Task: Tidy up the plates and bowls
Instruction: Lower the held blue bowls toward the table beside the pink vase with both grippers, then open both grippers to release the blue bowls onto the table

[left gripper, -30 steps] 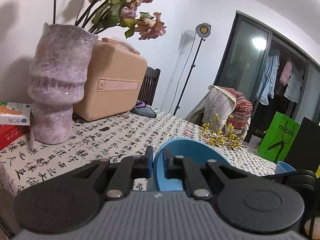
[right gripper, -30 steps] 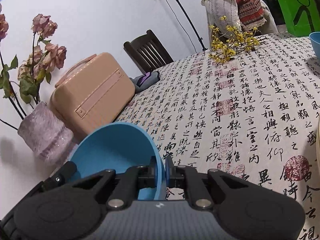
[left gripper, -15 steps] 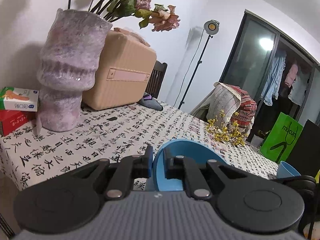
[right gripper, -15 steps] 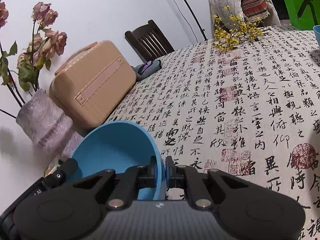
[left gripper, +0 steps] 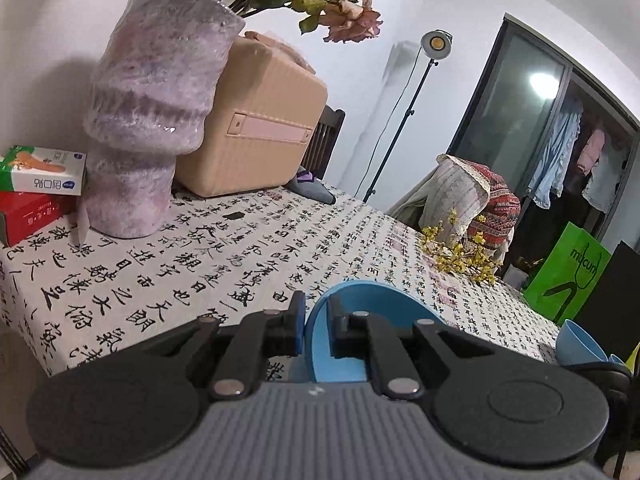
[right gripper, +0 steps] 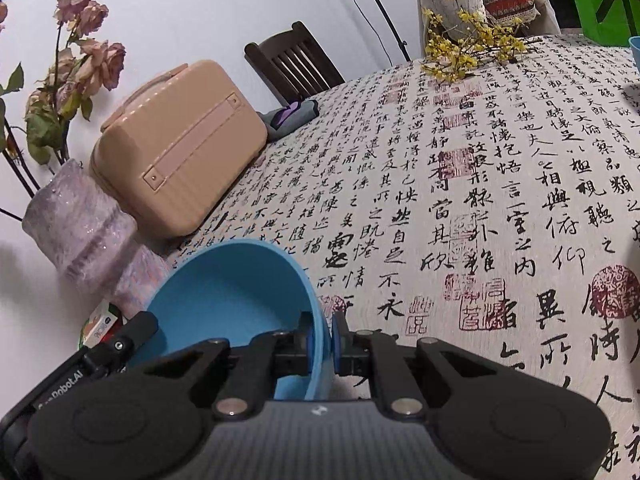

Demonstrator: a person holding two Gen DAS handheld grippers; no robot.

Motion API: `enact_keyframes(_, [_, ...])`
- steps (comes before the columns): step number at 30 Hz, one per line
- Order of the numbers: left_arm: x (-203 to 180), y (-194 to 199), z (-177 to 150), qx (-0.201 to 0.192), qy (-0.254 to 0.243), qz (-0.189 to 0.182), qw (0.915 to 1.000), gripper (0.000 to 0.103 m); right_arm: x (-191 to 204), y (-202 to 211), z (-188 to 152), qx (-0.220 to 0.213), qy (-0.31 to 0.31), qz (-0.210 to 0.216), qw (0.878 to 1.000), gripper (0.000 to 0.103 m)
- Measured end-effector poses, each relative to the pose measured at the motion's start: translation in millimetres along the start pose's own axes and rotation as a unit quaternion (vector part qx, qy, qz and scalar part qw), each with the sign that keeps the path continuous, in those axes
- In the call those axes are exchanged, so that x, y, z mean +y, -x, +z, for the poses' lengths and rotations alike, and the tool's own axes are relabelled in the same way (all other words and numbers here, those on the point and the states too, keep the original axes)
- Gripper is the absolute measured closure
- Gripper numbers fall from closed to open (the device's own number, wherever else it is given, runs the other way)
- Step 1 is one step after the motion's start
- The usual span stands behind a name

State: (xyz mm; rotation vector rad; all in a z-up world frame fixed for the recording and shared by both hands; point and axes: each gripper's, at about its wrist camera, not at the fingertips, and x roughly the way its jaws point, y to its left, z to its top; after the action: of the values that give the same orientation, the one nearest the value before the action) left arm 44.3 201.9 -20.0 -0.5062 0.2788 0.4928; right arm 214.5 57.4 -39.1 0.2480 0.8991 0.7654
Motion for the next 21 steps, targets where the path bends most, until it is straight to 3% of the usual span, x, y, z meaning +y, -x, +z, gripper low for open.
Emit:
enact_keyframes(12, [6,-5,1,0.009,0.01,0.005,0.9999,0.092,1,-2,0,0.004,0.002,0.005,1.0,0.092])
enact_keyframes(21, [14,-9,1,0.019,0.022,0.004,0.9996,0.092,2,-3,3,0.003,0.001,0.015,1.0,0.084])
